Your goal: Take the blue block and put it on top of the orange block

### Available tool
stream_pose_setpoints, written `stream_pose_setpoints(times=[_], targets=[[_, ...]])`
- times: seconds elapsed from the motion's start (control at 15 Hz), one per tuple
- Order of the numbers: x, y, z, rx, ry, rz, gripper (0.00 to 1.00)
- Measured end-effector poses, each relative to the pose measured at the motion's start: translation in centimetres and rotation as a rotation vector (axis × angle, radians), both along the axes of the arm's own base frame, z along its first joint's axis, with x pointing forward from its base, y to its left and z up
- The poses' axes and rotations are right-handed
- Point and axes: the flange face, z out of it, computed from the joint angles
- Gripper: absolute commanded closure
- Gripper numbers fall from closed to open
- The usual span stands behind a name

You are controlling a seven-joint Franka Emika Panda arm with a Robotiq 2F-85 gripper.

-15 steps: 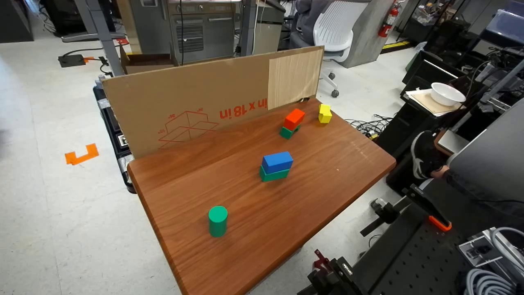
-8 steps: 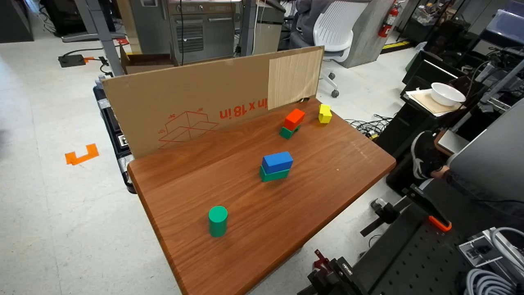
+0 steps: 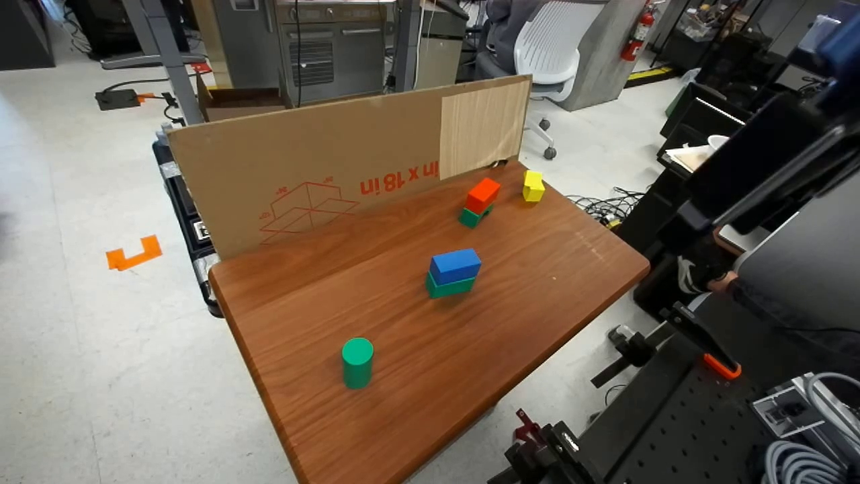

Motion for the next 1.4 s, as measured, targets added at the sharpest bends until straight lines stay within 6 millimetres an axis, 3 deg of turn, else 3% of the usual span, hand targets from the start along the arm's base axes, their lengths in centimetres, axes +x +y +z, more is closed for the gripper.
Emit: stream_pose_setpoints(times=[0.33, 0.53, 0.93, 1.4], targets=[[4.2, 1.4, -6.8, -0.053, 0.043, -0.003, 0.0], [7.1, 2.1, -9.8, -0.088, 0.082, 0.0, 0.0], [12.3, 3.6, -13.2, -0.117, 0.089, 0.035, 0.0], [15.6, 5.1, -15.9, -0.117, 0.096, 0.048, 0.0]])
